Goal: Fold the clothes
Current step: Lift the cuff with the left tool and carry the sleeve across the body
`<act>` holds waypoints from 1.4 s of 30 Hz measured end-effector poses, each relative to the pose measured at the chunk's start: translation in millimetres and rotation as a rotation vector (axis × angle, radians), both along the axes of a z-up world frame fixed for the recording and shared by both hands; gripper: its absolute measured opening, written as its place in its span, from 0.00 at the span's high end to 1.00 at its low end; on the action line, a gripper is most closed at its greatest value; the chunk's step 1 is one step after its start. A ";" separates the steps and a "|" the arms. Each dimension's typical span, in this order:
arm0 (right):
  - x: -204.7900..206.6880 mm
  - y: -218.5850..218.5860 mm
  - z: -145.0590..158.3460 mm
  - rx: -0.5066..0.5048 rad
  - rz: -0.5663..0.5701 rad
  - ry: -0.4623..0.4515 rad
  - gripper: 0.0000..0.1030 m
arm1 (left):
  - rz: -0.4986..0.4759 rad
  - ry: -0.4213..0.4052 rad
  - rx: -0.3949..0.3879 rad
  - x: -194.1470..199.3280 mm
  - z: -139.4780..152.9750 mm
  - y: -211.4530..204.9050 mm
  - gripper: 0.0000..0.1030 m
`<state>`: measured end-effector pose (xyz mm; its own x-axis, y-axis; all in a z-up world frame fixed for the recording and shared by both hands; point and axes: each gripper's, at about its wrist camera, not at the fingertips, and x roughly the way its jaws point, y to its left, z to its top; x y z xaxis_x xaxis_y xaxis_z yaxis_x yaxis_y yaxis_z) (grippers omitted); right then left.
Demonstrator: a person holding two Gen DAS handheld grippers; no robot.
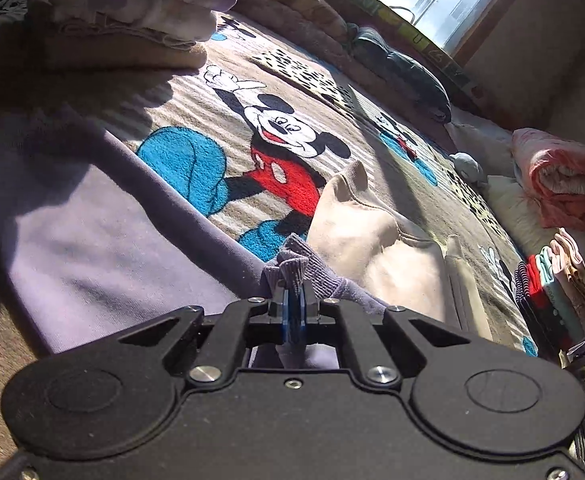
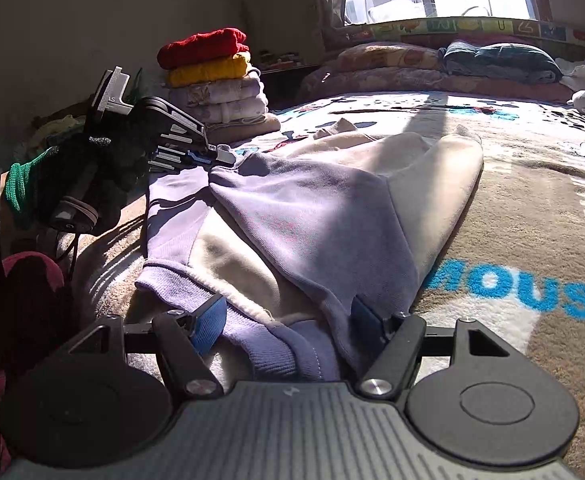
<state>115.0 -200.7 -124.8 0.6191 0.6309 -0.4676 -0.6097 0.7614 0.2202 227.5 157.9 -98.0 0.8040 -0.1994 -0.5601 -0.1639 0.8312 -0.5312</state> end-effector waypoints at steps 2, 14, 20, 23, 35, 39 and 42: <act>-3.8 -0.4 4.0 -0.001 0.004 -0.027 0.33 | 0.004 0.004 -0.028 0.2 -0.7 2.9 0.97; -3.7 -4.0 7.0 -0.024 -0.023 -0.073 0.33 | 0.019 0.001 -0.039 1.3 8.4 -4.8 0.97; -5.8 -5.5 3.9 -0.027 -0.011 -0.065 0.33 | -0.020 -0.077 -0.079 12.1 47.1 -24.1 0.97; -6.2 -6.1 3.2 -0.020 -0.006 -0.055 0.33 | -0.049 -0.102 -0.095 25.5 63.8 -42.2 0.97; 1.7 -24.2 -0.7 0.114 0.000 0.049 0.33 | -0.130 -0.100 -0.112 101.2 95.9 -124.3 0.97; 5.2 -33.7 -2.3 0.183 -0.002 0.095 0.33 | -0.146 -0.077 -0.086 122.1 89.3 -148.1 0.97; 6.9 -39.2 -4.1 0.225 -0.002 0.125 0.33 | -0.152 -0.061 -0.070 135.1 82.0 -162.6 0.97</act>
<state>121.9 -239.9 -128.9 0.5663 0.7269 -0.3885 -0.5657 0.6856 0.4582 362.6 -4.7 -16.1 0.7935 -0.3584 -0.4918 -0.0045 0.8047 -0.5937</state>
